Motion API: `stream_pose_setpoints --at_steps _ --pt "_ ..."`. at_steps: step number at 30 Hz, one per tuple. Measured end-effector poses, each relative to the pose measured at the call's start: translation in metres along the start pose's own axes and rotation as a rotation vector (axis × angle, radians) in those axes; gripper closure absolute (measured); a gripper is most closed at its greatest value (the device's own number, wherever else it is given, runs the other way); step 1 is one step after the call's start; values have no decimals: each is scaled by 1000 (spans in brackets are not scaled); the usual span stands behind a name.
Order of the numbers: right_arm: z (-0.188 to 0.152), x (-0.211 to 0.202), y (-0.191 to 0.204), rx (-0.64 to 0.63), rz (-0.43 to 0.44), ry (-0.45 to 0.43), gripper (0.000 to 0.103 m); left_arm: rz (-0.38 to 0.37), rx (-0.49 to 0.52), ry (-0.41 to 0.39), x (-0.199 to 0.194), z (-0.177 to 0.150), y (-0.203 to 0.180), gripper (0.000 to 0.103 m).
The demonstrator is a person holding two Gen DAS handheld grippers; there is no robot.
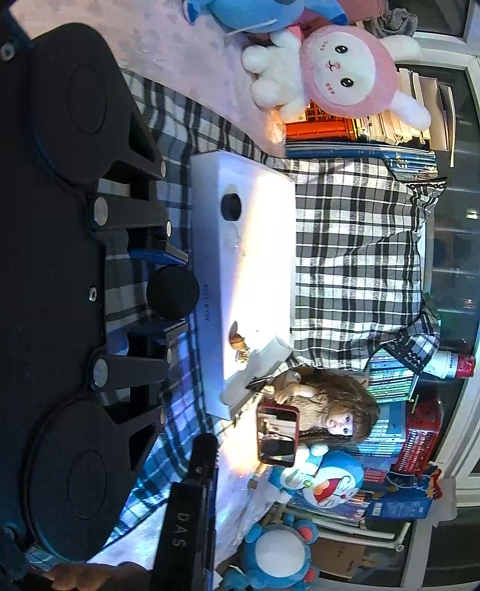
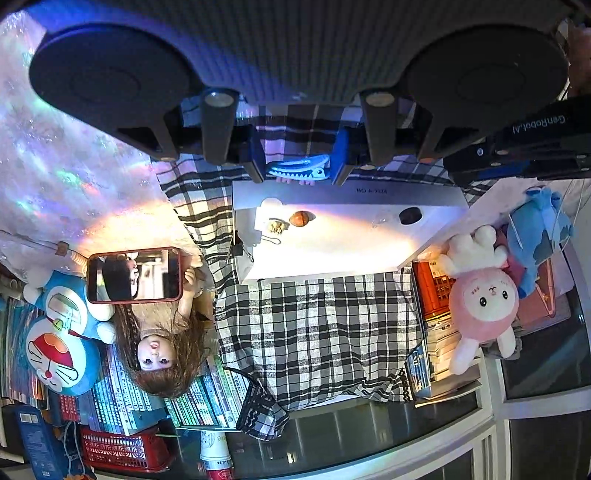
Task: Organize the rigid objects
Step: 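Carry the blue clip and black cap over the white tray with both tools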
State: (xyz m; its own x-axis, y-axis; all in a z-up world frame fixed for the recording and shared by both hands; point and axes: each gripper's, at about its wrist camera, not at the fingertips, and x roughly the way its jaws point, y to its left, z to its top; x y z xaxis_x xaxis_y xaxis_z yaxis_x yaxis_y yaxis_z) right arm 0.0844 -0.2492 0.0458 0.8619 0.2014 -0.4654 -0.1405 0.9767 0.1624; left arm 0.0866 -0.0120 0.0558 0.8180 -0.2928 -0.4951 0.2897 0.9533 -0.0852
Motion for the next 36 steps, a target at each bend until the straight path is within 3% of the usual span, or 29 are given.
stream_pose_setpoints --at_steps 14,21,29,36 --pt "42 48 -7 20 19 52 60 -17 -38 30 53 52 26 73" --pt "74 94 -5 31 55 136 60 -19 -110 65 97 89 44 73" --pt "85 146 -4 84 83 260 60 -12 -125 156 146 99 49 73" --pt "85 174 2 67 64 301 60 21 -147 196 173 100 60 73"
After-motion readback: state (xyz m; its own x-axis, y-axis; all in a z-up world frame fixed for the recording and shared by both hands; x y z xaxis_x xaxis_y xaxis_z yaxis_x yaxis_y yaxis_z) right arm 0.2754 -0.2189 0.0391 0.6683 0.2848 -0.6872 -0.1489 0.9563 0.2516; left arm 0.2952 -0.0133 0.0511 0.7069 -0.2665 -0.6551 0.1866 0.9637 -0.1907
